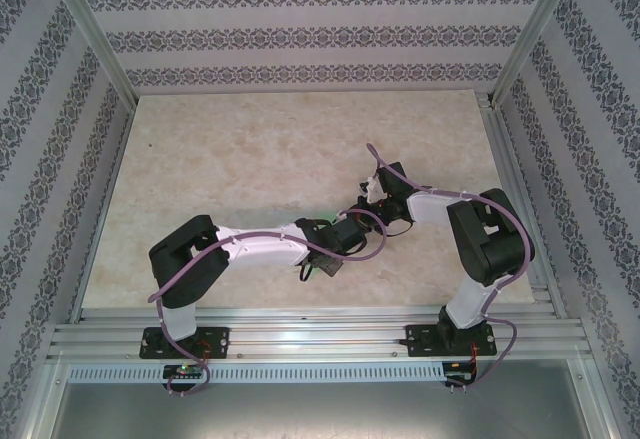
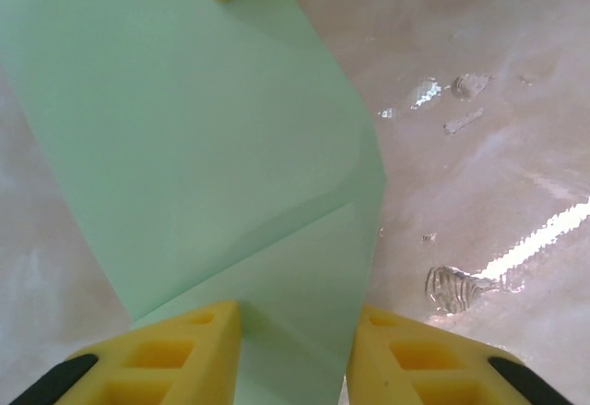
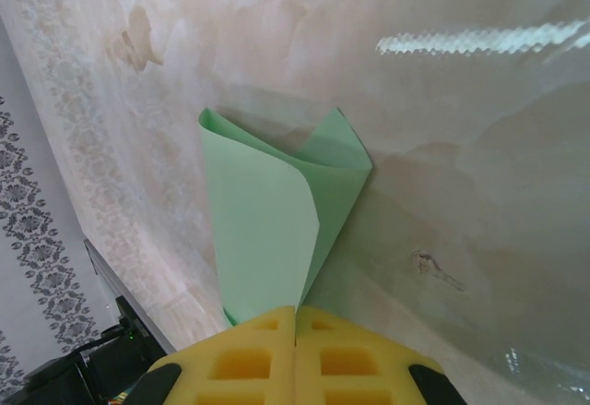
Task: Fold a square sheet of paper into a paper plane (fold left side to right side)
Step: Fold the wing for the fifth time at the center of the table.
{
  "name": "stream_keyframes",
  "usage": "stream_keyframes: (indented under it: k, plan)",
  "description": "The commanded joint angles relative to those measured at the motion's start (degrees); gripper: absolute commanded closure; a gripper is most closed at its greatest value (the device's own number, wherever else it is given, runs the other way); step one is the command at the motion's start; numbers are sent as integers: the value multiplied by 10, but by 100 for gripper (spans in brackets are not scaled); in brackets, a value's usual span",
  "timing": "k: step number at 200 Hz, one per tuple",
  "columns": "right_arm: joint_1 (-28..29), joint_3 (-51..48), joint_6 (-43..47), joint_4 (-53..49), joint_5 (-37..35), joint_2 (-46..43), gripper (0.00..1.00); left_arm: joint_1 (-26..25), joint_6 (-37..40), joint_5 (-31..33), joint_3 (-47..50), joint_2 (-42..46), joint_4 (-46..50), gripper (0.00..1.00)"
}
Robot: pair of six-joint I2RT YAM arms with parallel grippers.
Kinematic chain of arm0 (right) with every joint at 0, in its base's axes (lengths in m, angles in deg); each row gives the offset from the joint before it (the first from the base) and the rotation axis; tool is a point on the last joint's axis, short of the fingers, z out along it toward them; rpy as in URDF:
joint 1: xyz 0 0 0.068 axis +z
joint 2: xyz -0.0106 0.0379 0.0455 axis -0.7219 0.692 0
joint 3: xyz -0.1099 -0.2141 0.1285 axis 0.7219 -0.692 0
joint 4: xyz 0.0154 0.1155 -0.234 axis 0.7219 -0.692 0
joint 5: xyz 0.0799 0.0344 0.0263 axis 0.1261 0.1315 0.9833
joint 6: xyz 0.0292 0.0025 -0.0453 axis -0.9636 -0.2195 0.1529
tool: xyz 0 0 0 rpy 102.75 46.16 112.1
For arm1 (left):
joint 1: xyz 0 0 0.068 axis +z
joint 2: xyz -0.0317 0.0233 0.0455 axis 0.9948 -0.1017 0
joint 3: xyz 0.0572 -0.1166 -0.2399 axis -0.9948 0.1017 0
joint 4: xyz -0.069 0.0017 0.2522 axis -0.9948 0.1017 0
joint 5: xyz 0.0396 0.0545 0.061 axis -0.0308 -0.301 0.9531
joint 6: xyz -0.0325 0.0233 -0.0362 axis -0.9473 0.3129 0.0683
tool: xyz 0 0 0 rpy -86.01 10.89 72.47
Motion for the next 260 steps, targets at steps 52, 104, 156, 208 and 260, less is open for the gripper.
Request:
stream_keyframes:
  k: [52, 104, 156, 208, 260]
  plan:
    - [5, 14, 20, -13, -8, -3, 89, 11, -29, -49, 19, 26, -35, 86]
    - [-14, -2, 25, -24, -27, -64, 71, 54, -52, -134, 74, 77, -107, 96]
    - [-44, -54, 11, -10, -37, -142, 60, 115, -90, -269, 134, 120, -211, 99]
    - [-14, -100, -58, 98, -48, -125, 88, 160, -137, -335, 182, 139, -295, 99]
    - [23, -87, -107, 163, -63, -66, 93, 178, -171, -364, 208, 138, -341, 100]
